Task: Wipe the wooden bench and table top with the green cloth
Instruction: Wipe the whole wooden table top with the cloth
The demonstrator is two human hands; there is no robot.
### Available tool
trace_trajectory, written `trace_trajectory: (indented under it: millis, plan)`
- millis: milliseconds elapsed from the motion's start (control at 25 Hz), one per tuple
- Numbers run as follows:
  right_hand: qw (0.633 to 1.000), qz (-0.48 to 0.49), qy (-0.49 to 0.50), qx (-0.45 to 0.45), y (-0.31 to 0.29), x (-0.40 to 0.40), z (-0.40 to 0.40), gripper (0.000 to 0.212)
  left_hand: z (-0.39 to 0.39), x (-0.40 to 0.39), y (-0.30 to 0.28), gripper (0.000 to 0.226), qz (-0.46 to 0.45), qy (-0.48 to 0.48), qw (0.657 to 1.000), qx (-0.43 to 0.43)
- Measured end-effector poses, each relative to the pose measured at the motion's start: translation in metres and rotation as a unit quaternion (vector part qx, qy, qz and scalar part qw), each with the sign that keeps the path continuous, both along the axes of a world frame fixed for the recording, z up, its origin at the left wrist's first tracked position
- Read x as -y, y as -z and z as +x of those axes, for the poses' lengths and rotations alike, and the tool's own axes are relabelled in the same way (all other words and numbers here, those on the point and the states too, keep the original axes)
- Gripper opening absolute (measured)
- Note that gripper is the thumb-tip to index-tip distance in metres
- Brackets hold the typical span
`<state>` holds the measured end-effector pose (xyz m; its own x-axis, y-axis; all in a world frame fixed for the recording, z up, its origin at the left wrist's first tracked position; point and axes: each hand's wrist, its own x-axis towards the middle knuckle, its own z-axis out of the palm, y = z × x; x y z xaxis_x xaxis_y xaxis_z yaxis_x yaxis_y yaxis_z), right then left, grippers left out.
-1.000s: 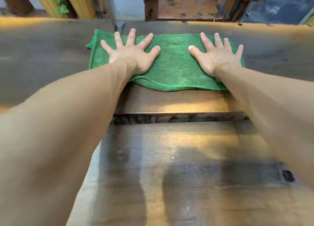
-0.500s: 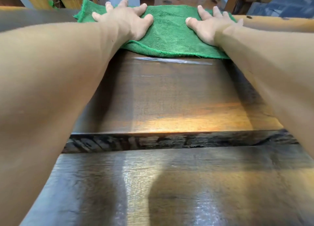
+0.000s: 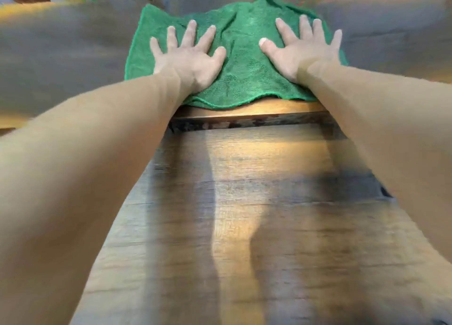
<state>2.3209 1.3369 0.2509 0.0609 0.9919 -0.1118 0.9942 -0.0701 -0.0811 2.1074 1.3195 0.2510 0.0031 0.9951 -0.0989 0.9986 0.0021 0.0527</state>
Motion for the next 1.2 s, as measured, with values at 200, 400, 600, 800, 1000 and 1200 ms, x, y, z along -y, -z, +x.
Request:
trace_trajectory:
  millis: [200,400,600,800,1000,1200]
  plan:
    - [1.0,-0.007,-0.017,-0.009,-0.003,0.087,0.0,0.076,0.003,0.09,-0.003,0.063,-0.007,0.009,1.0,0.006]
    - [0.999,-0.015,-0.032,-0.005,-0.005,0.188,0.002,0.074,0.005,0.204,-0.006,0.063,-0.017,0.026,1.0,0.004]
    - [0.999,-0.022,-0.032,-0.021,-0.006,0.308,0.007,0.071,0.003,0.309,-0.008,0.065,-0.041,0.023,0.999,-0.001]
    - [0.999,-0.038,-0.006,-0.022,-0.009,0.41,0.005,0.071,0.0,0.413,-0.013,0.064,-0.061,0.036,0.997,0.016]
    - [0.999,-0.014,-0.019,-0.032,-0.012,0.536,0.0,0.072,-0.006,0.537,-0.011,0.069,-0.05,0.039,0.998,0.017]
    - [0.999,-0.028,-0.013,-0.026,-0.011,0.657,0.0,0.071,-0.01,0.655,-0.01,0.066,-0.027,0.049,0.998,0.042]
